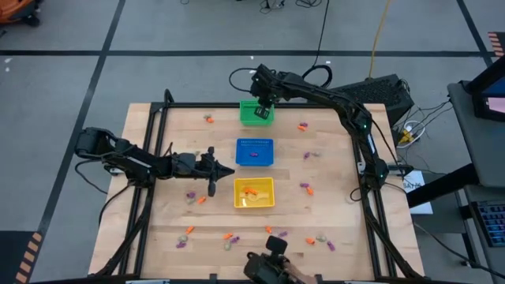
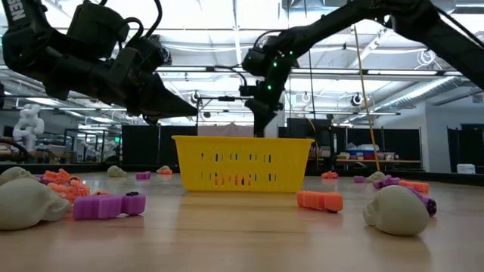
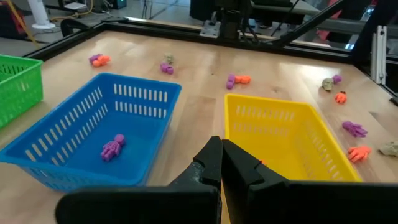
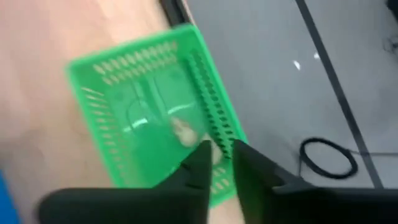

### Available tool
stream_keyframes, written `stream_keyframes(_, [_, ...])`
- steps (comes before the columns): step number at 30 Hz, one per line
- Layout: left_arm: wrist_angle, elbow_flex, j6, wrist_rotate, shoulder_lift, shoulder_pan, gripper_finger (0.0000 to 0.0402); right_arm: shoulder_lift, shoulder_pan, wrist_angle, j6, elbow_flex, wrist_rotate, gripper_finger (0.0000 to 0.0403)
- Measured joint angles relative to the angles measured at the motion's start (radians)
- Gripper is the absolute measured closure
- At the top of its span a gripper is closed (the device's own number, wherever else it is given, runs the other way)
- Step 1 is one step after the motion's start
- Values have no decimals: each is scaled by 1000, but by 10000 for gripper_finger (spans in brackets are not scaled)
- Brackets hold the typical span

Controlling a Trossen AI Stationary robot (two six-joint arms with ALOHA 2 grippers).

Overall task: Sort Halloween decoration
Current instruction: Put the purple skeleton toy into the blue bin

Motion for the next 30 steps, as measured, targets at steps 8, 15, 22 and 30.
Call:
stream_keyframes(8, [-1,0,6,-6,0,12,394,-43,45,330,90,-207,-117,401])
stream_keyframes(15, [-12,0,1,2,0,30,394,-264,84,683,190,-567,-114,402])
stream_keyframes(22, [-50,7,-18,54,-1,34,394,-572,151,868,249,-947,-110,403])
stream_keyframes(30, [-429,104,-2,113,-77,32,394,-827,283,964,289,-1238,87,403])
